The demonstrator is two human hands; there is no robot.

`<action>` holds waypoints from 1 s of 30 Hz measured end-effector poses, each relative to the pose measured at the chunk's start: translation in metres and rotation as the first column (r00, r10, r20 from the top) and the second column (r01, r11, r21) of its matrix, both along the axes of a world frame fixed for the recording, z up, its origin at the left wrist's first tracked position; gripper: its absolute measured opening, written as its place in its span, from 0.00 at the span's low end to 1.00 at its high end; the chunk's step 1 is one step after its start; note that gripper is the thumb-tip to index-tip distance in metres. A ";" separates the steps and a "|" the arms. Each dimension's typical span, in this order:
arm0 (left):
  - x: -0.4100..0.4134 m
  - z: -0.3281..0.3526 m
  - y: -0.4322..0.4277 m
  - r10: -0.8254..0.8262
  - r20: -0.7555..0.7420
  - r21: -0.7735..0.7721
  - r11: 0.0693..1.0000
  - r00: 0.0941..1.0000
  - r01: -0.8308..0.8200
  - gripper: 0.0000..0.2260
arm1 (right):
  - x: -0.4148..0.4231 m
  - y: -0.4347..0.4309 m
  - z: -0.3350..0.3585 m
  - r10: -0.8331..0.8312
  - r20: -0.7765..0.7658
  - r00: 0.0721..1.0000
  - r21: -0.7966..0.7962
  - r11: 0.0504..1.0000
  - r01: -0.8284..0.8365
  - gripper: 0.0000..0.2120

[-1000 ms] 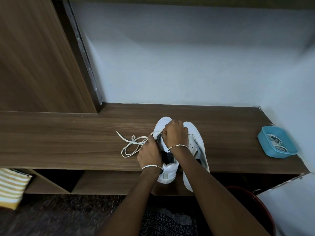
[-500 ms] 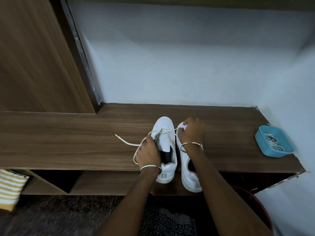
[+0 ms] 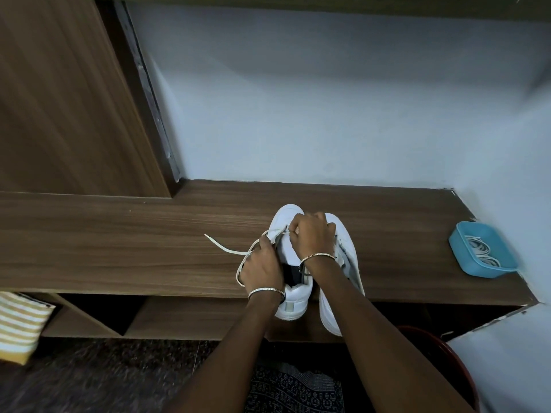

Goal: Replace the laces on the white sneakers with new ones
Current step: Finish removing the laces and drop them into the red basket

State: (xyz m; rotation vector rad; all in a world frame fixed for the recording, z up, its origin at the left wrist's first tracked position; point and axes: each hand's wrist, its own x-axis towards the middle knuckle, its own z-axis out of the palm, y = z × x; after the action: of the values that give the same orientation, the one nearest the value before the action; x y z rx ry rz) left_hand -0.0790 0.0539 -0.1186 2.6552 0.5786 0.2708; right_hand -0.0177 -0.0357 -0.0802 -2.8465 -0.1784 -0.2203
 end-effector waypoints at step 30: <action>0.000 0.001 -0.001 -0.011 -0.003 -0.004 1.000 1.000 0.011 0.09 | -0.007 0.010 0.001 0.018 -0.009 1.000 -0.142 0.990 -0.019 0.10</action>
State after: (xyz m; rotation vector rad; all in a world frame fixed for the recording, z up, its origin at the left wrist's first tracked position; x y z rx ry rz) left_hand -0.0793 0.0533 -0.1172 2.6543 0.5653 0.2618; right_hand -0.0252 -0.0261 -0.0796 -2.9855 -0.2271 -0.2004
